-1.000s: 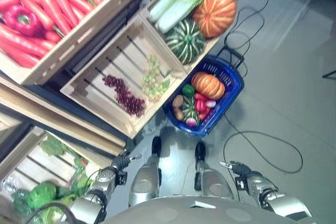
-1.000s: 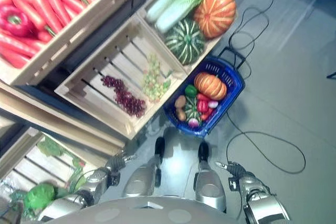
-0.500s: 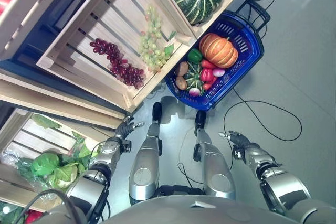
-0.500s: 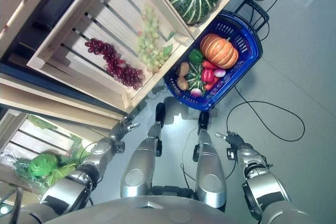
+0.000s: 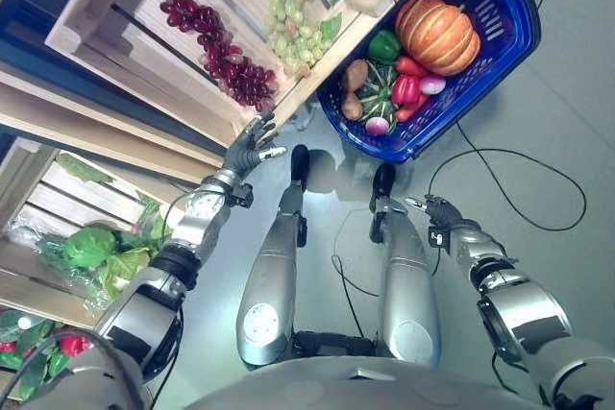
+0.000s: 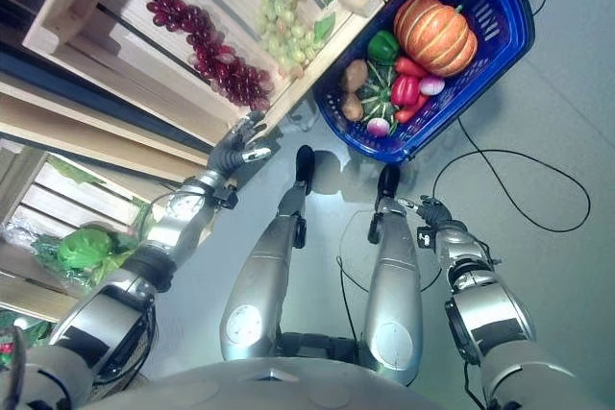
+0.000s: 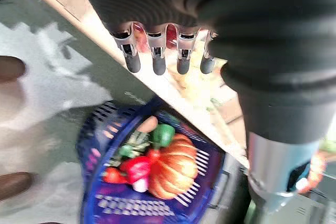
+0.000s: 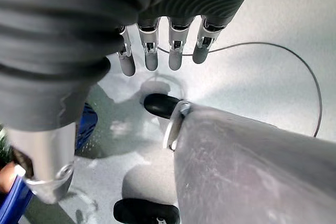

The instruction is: Pick up fruits and vegetables into the basket

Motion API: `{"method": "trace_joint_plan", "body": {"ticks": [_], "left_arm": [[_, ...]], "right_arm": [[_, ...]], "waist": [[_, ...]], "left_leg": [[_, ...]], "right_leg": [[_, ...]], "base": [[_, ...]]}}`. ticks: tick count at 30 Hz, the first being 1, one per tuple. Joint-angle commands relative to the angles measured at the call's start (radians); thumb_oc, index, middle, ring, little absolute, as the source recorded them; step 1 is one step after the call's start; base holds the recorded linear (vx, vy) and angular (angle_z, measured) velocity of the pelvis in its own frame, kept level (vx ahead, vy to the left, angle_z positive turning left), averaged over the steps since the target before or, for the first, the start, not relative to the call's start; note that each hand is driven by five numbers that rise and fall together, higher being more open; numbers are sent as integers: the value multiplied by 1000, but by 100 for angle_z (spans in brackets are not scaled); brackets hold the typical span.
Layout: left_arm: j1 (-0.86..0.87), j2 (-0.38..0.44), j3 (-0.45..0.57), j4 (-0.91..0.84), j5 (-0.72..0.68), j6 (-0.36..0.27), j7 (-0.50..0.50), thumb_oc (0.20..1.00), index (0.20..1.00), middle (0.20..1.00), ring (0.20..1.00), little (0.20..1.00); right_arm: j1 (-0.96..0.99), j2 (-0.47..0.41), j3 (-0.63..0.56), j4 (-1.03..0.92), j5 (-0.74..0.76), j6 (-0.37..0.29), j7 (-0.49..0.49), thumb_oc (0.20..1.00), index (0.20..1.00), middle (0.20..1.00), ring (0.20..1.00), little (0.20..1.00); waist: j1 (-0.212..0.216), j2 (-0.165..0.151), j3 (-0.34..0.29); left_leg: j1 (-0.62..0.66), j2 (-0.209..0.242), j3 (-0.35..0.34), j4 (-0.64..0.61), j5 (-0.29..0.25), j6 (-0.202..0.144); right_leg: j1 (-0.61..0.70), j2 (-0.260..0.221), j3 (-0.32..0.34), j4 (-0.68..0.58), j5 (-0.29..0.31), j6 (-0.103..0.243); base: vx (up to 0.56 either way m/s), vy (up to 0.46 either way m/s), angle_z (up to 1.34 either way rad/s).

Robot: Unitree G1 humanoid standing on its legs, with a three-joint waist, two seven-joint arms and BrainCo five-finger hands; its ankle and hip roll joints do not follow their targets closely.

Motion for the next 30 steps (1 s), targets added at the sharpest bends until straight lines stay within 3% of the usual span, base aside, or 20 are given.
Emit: {"method": "trace_joint_plan", "body": {"ticks": [1, 5, 8, 15, 18, 24, 27, 30], "left_arm": [[-5, 27, 24, -113, -25, -32, 36, 1000, 1000, 1000, 1000, 1000], [-22, 54, 36, -157, 14, -42, 119, 1000, 1000, 1000, 1000, 1000], [-41, 65, 52, -157, 108, -61, 248, 1000, 1000, 1000, 1000, 1000], [-126, 130, 102, -80, 498, -56, 597, 1000, 1000, 1000, 1000, 1000], [-169, 175, 91, -42, 655, -12, 696, 1000, 1000, 1000, 1000, 1000], [-282, 293, -12, 83, 1001, 136, 895, 1000, 1000, 1000, 1000, 1000], [-321, 327, -58, 126, 1141, 187, 925, 1000, 1000, 1000, 1000, 1000], [-369, 358, -122, 194, 1233, 195, 933, 1000, 1000, 1000, 1000, 1000]], "right_arm": [[73, -32, -21, -17, 24, -6, -14, 1000, 1000, 1000, 1000, 1000], [81, -30, -20, -13, 32, -17, -13, 1000, 1000, 1000, 1000, 1000], [86, -26, -18, -17, 39, -19, -13, 1000, 1000, 1000, 1000, 1000], [92, -7, 6, -10, 60, -32, -10, 1000, 1000, 1000, 1000, 1000], [98, -9, 17, -13, 64, -34, -3, 1000, 1000, 1000, 1000, 1000], [87, -20, 41, -20, 63, -33, 4, 1000, 1000, 1000, 1000, 1000], [85, -27, 49, -22, 59, -33, 4, 1000, 1000, 1000, 1000, 1000], [77, -39, 59, -21, 50, -33, 7, 1000, 1000, 1000, 1000, 1000]], "waist": [[-7, -16, -25], [-4, -20, -25], [-4, -28, -25], [1, -56, -25], [-2, -64, -25], [-20, -73, -25], [-27, -73, -25], [-41, -68, -25]], "left_leg": [[-84, -16, 26, 168, -108, 52], [-99, -15, 26, 185, -112, 55], [-112, -14, 23, 200, -114, 57], [-134, -6, 14, 232, -122, 58], [-133, -1, 17, 240, -131, 56], [-141, 8, 23, 242, -123, 52], [-141, 12, 29, 242, -122, 49], [-142, 15, 37, 243, -120, 46]], "right_leg": [[0, -24, 43, -164, 205, 37], [-12, -21, 42, -152, 201, 34], [-22, -18, 43, -139, 196, 30], [-34, -8, 38, -107, 177, 22], [-30, -4, 39, -102, 166, 19], [-34, -3, 43, -107, 171, 15], [-32, -4, 45, -111, 172, 14], [-36, -6, 50, -110, 173, 14]], "base": [[0, 0, 0], [0, 0, 0], [0, 0, 0], [30, -20, 3], [25, 6, -2], [12, 28, -3], [5, 51, -4], [-2, 73, -2]]}}
